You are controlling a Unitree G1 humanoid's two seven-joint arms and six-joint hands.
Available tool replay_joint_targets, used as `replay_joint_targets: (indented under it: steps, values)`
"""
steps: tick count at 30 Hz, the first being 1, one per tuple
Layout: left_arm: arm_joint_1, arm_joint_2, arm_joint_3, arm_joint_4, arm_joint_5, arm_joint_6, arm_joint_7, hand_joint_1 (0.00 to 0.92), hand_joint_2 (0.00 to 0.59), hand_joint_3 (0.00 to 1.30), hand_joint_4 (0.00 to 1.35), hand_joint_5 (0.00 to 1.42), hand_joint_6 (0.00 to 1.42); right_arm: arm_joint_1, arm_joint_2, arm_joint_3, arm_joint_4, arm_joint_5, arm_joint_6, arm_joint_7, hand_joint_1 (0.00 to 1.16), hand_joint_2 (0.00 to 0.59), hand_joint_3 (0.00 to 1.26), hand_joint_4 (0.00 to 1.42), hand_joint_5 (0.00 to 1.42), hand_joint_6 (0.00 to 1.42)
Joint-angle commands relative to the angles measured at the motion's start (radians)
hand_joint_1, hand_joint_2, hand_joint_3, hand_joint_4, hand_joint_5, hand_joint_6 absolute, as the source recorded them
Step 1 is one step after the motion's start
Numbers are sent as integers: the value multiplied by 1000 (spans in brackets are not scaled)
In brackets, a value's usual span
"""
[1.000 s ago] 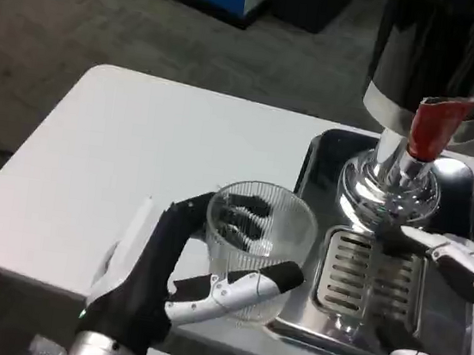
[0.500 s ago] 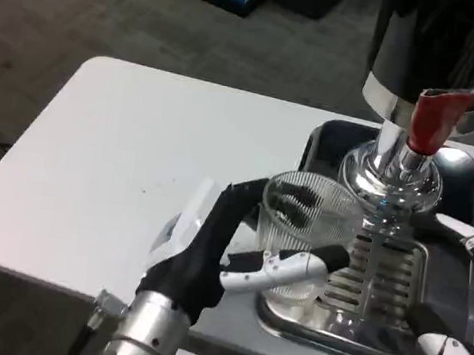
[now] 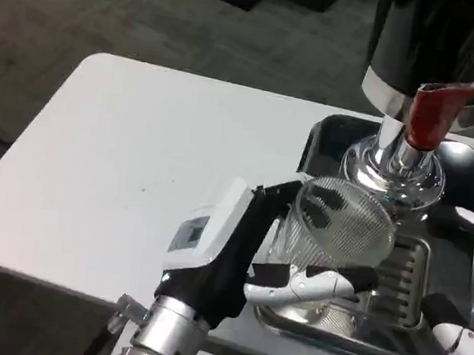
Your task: Grasp the cup under the faucet to collect the drink, then remove the cup.
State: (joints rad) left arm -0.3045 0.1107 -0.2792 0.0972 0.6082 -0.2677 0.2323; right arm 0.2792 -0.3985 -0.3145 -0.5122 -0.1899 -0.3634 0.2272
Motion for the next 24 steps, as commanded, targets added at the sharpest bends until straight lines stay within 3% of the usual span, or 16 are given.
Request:
replay_joint_targets:
  steps: [1,7,16,24]
  values:
    - [30,-26,-1,25,22,-43,123,305,264,697,758,626,499,15,12,-7,6,11,1,-14,406,359,215,252,183,97]
    - [33,-45,-9,100,33,-37,204,266,280,705,759,626,499,18,14,-3,22,11,-4,-16,399,364,215,253,183,97]
    - [-38,-60,-8,239,-5,10,167,262,288,703,749,600,457,4,8,8,37,18,-4,-11,392,366,215,253,184,97]
    - [-83,-51,-15,298,-28,-15,158,256,299,690,732,573,415,-4,8,7,40,25,-1,-12,389,367,215,253,184,97]
